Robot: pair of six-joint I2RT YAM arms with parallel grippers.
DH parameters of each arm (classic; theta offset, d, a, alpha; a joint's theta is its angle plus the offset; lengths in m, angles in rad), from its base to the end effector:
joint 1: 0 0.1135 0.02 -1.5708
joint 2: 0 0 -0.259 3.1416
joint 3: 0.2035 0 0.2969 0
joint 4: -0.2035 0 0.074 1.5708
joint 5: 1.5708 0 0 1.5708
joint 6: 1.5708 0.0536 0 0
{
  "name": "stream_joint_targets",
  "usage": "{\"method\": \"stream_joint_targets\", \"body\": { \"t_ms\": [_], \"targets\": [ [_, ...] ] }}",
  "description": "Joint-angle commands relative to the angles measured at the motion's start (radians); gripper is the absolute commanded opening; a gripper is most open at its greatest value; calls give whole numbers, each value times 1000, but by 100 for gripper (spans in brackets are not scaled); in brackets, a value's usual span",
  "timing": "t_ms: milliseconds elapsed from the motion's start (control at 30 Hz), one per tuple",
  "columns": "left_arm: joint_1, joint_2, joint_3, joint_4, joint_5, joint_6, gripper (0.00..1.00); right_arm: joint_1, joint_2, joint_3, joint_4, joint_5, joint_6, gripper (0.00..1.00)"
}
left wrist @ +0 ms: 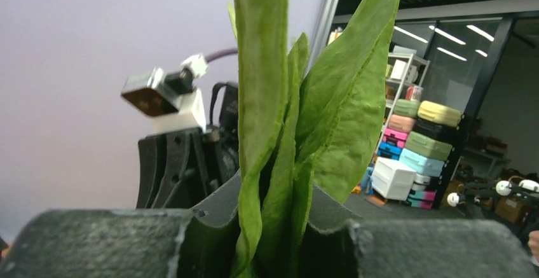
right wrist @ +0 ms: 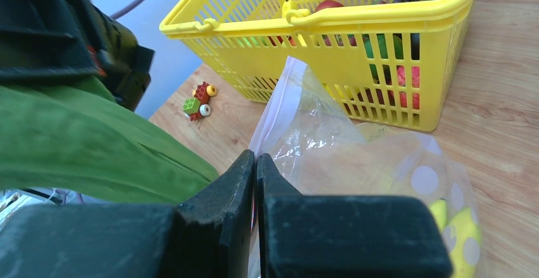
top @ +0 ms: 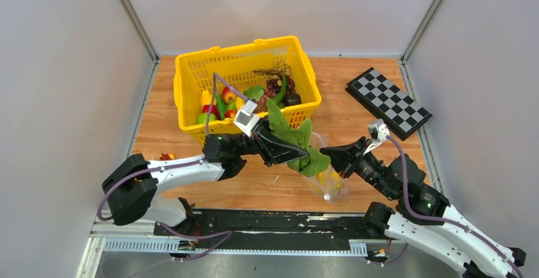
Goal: Place the food in the zip-top bag and seal the zipper
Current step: Place the fake vegetable in the zipper food storage bag.
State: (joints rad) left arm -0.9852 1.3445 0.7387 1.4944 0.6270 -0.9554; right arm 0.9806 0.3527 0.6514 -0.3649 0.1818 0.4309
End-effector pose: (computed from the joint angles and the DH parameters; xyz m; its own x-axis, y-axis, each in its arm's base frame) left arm 0.1446 -0.2750 0.3408 -0.4704 -0.4871 -0.7358 0.8579 -0.4478 -0.2519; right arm 0.0991 0.1305 0.3375 -0.3328 0.2413 -0.9116 -0.6358 0.6565 0.4059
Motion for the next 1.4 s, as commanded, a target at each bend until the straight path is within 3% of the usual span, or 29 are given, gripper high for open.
{"method": "stream_joint_targets", "body": {
  "t_ms": [0, 333, 367, 400, 433, 467, 700, 933, 1067, 1367],
  "targets": [
    [-30, 74, 28, 110, -27, 92, 17, 3, -17, 9, 53, -8, 25, 7],
    [-59, 170, 12, 24, -62, 294, 20, 3, -30, 21, 58, -20, 25, 7],
    [-59, 159, 7, -10, -60, 320, 24, 4, -32, 23, 57, -18, 24, 7],
    [-62, 149, 5, -53, -53, 354, 34, 4, -35, 24, 57, -16, 25, 7],
    [-62, 136, 5, -116, -48, 380, 51, 4, -39, 25, 58, -13, 25, 7],
    [-62, 121, 5, -167, -46, 405, 58, 5, -43, 25, 58, -11, 26, 7],
    [-62, 4, 44, -543, -50, 600, 76, 4, -53, 21, 50, 11, 28, 7],
    [-83, -38, 186, -1050, -40, 798, 76, 4, -56, 21, 37, 16, 29, 7],
    [-122, -44, 267, -1347, -127, 943, 74, 4, -56, 19, 37, 18, 28, 8],
    [-136, -252, 191, -1395, -407, 894, 78, 4, -39, 20, 26, 55, 38, 8]
  ]
}}
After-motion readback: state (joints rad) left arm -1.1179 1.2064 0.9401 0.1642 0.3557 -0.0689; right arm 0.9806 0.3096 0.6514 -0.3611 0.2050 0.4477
